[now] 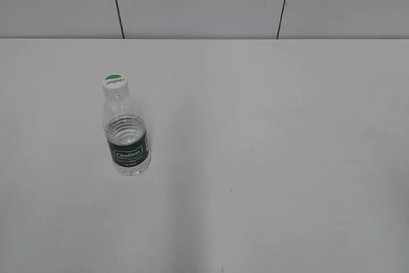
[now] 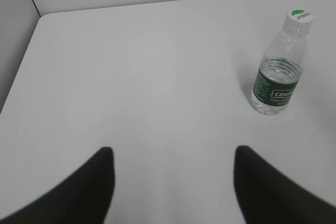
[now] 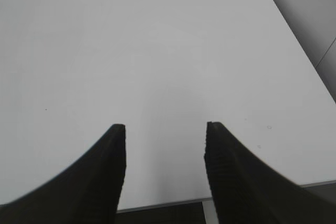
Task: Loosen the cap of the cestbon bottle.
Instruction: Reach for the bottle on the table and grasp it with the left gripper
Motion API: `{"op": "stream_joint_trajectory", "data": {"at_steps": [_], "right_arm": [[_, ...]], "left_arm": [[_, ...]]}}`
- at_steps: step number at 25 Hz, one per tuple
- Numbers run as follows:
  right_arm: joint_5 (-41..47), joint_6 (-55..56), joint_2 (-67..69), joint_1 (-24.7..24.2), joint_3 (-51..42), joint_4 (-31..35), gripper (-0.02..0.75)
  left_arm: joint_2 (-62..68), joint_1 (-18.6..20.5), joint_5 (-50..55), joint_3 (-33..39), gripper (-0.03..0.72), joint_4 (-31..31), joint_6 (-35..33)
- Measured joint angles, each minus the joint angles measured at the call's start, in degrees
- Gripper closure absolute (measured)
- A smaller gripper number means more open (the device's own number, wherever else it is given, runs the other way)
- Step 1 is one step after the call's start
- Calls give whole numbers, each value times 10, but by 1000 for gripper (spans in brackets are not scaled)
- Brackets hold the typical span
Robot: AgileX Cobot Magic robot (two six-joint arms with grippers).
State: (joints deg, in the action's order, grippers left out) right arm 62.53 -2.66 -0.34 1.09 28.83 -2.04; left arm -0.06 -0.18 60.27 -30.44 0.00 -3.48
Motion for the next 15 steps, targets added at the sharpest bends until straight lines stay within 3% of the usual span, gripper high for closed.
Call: {"op": "stream_joint_trajectory", "data": {"at_steps": [3,10,15], "right_arm": [[0,0,0,0,0,0,356],[0,0,0,0,0,0,356],[0,0,0,0,0,0,356]], "left_arm": [[23,0,-4,-2,105,4,0],[97,0,-99,-61,104,0,0],[164,0,-237,-63,104,-69,-30]]}}
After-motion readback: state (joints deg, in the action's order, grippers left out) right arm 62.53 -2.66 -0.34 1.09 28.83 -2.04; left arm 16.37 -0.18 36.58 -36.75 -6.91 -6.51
